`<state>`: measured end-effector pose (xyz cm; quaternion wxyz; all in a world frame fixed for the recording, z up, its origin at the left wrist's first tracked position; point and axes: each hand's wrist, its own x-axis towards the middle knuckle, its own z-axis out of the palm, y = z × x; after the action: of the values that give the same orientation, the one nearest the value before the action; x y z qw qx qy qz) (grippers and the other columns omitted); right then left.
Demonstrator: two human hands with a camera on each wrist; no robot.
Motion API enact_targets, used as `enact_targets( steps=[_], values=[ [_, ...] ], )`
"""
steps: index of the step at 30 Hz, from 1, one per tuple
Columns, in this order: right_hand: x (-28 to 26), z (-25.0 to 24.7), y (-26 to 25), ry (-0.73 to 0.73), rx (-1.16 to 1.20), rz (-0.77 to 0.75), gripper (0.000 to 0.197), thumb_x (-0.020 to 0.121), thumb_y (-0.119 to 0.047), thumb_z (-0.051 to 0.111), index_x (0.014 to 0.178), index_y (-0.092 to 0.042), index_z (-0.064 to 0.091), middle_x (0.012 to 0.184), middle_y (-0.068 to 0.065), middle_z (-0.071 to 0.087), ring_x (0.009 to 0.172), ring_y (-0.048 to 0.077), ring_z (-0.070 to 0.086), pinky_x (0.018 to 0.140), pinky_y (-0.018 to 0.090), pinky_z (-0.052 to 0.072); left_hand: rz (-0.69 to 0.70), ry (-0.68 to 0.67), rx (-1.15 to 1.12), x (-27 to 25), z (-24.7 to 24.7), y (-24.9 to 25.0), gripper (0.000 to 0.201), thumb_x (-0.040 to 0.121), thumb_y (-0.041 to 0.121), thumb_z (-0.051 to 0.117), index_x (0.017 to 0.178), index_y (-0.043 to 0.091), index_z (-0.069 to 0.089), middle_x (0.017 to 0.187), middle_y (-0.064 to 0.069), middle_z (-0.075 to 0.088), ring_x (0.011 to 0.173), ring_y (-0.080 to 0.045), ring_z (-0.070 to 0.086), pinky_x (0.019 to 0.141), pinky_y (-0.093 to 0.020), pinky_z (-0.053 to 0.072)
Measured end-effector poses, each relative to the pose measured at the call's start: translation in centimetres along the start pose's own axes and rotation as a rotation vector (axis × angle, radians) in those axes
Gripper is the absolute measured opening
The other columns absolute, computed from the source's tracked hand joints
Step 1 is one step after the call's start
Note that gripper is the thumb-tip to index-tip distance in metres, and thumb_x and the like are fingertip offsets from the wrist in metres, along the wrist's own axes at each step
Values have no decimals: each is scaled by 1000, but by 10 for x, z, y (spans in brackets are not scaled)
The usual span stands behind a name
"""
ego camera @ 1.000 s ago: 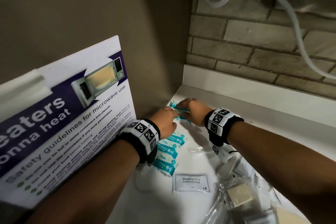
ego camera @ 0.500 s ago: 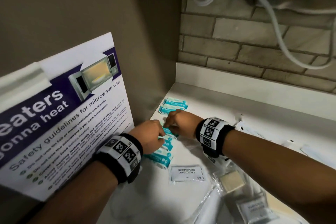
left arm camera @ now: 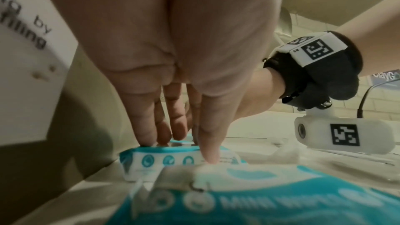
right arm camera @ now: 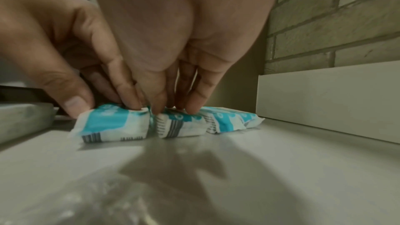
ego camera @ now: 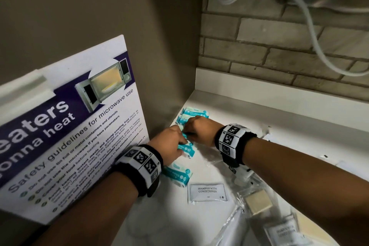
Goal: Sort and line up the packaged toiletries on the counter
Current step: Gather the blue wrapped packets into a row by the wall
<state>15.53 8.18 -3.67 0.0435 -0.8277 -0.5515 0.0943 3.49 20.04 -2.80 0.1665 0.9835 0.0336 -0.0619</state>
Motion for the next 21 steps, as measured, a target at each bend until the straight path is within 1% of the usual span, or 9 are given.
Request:
enact_targets(
  steps=[5,7,8,10,14,19,21],
  values=[
    [0,0,-1,16,67,56,24,90,-21,55,103,-11,71,104,10,65,98,27,58,89,39,48,-31,70,-70,4,3,-1,33,84,17,73,117,15,71,126,2,55,116,-13,55,101,-11,30],
    [0,0,-1,17,70,67,25,90,-21,55,106,-10,71,106,10,65,100,27,58,90,38,48,-56,96,-78,4,3,-2,31,82,21,76,113,17,73,122,3,56,113,-13,55,101,-13,33],
    [1,0,-1,18,67,74,25,90,-21,55,106,-10,71,107,10,65,101,27,58,91,38,48,-72,110,-76,4,3,-3,32,80,25,78,111,18,74,120,3,56,114,-13,54,103,-16,35],
    [2,1,-2,24,67,91,26,90,-21,55,107,-11,71,109,10,65,102,27,58,92,38,48,-110,124,-65,3,3,-3,36,77,31,80,111,20,74,120,3,55,115,-15,52,105,-23,37],
    [1,0,-4,45,90,117,29,91,-21,55,115,-12,69,115,8,65,106,26,58,96,36,47,-168,135,-95,3,2,-3,39,75,29,83,111,17,74,121,1,55,109,-16,58,103,-22,40],
    [1,-3,-4,48,88,111,31,90,-18,54,116,-11,69,118,9,65,109,26,58,97,38,47,-175,130,-103,4,1,-1,41,76,30,82,114,17,73,122,0,58,109,-16,60,103,-24,42],
    [0,-3,-4,52,106,108,33,89,-17,55,119,-13,68,121,8,64,113,25,57,100,36,45,-168,124,-98,5,0,0,41,77,30,81,114,16,72,122,-1,59,108,-17,60,103,-24,42]
  ],
)
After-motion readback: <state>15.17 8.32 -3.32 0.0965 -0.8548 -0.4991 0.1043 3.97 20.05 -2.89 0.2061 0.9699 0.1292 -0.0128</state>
